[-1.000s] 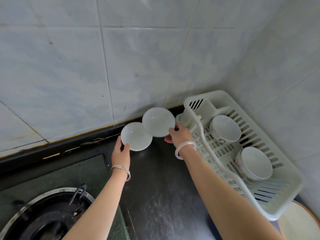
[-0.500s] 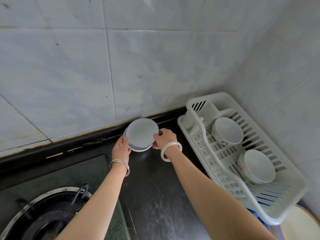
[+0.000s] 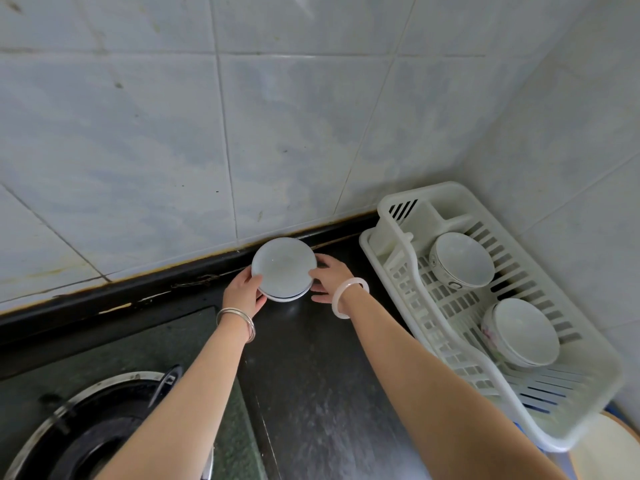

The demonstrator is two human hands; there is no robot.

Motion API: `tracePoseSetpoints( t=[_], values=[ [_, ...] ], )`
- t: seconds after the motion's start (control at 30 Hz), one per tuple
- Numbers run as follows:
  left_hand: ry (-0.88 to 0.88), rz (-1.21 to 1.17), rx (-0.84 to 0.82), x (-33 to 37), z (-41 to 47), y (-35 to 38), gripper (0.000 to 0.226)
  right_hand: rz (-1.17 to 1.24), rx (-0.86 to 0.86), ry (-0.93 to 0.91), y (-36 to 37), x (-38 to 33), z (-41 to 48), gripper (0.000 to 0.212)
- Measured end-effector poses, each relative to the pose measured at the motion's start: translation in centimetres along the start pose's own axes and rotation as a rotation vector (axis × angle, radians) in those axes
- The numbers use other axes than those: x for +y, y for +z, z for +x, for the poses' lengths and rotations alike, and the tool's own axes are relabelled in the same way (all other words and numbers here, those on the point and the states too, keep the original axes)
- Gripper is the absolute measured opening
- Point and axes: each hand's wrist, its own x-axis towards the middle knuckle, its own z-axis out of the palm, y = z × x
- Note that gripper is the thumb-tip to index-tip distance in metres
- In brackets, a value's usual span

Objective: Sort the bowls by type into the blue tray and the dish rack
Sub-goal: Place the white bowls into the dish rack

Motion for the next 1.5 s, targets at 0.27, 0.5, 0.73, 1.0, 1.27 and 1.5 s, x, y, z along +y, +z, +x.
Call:
tracePoseSetpoints(
  t=[0.27,0.5,0.73,1.0,1.27,1.5],
  values=[
    [-0.013,0.001,-0.029,0.5,-2.1,0.2,0.041,0.181,0.03,-0.028,-0.5,1.1,-1.2,0.049],
    [0.075,0.014,-0.193,2.3,-6.9,5.0,0.026,0.319,0.166,-0.106,-6.4,0.8,-5.5,0.041],
    [0.068,0.107,-0.458,3.5,-12.1,12.8,0.02,0.359,0.397,-0.144,-15.2,1.1,-11.1,0.03],
    [-0.019,0.412,-0.601,1.6,-14.3,22.0,0.033,0.51,0.514,-0.09,-22.5,4.6,-13.4,0.035],
    [-0.013,0.855,-0.664,-0.9,-11.9,26.3,0.039,0.558,0.53,0.042,-23.9,9.2,-10.2,0.037],
    [-0.02,1.138,-0.633,-2.6,-10.0,28.0,0.036,0.487,0.561,0.116,-23.0,12.0,-7.8,0.024]
  ],
)
